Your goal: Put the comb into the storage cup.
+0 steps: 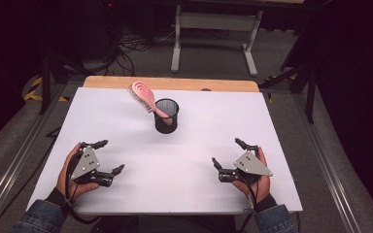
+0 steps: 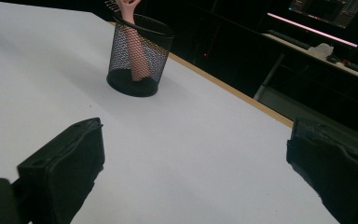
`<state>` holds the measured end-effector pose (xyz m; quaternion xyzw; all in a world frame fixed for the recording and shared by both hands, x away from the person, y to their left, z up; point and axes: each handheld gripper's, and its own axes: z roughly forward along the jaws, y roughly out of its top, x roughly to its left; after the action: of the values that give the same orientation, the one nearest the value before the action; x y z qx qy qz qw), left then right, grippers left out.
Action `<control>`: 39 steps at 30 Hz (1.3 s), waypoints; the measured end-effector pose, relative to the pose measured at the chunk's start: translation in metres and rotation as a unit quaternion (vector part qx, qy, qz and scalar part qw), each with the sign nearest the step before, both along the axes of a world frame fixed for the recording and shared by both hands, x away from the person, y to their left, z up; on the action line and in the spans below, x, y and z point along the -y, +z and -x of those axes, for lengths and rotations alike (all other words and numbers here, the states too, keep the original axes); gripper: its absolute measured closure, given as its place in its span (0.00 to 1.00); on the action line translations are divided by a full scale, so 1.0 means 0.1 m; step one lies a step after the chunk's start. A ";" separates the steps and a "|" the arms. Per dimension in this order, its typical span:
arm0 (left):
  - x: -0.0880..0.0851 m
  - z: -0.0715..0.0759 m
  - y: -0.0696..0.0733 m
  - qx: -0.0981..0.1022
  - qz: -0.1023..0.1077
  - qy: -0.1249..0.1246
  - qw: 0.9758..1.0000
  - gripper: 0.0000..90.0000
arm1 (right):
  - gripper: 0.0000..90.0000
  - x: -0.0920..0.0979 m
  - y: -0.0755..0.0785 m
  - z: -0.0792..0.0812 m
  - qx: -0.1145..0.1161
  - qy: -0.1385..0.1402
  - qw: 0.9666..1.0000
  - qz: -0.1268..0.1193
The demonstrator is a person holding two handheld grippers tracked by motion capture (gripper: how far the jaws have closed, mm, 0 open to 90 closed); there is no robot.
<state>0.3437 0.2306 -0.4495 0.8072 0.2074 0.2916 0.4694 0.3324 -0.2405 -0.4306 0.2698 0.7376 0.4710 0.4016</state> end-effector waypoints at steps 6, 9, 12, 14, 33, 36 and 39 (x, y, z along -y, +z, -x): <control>-0.07 0.01 -0.01 -0.007 0.013 0.010 1.000 0.07 | 0.05 0.00 -0.01 -0.01 -0.002 0.002 1.000 0.000; -0.09 0.03 -0.03 -0.011 0.012 0.013 1.000 0.07 | 0.05 0.01 -0.01 -0.01 -0.003 0.001 1.000 -0.003; -0.10 0.02 -0.03 -0.011 0.016 0.013 1.000 0.07 | 0.05 0.02 -0.01 -0.01 -0.003 0.001 1.000 -0.003; -0.09 0.02 -0.03 -0.012 0.010 0.011 1.000 0.07 | 0.05 0.02 -0.01 -0.01 -0.003 0.002 1.000 -0.002; -0.09 0.02 -0.06 -0.015 0.013 0.000 1.000 0.07 | 0.05 -0.04 -0.01 -0.01 -0.004 0.006 1.000 0.013; -0.08 0.02 -0.06 -0.015 0.010 0.000 1.000 0.07 | 0.05 -0.02 -0.02 -0.02 -0.005 0.004 1.000 0.010; -0.07 0.02 -0.06 -0.016 0.009 0.000 1.000 0.07 | 0.05 -0.01 -0.01 -0.01 -0.005 0.005 1.000 0.008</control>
<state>0.3422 0.2374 -0.4555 0.8074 0.2178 0.2766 0.4734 0.3338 -0.2391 -0.4318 0.2653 0.7445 0.4656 0.3982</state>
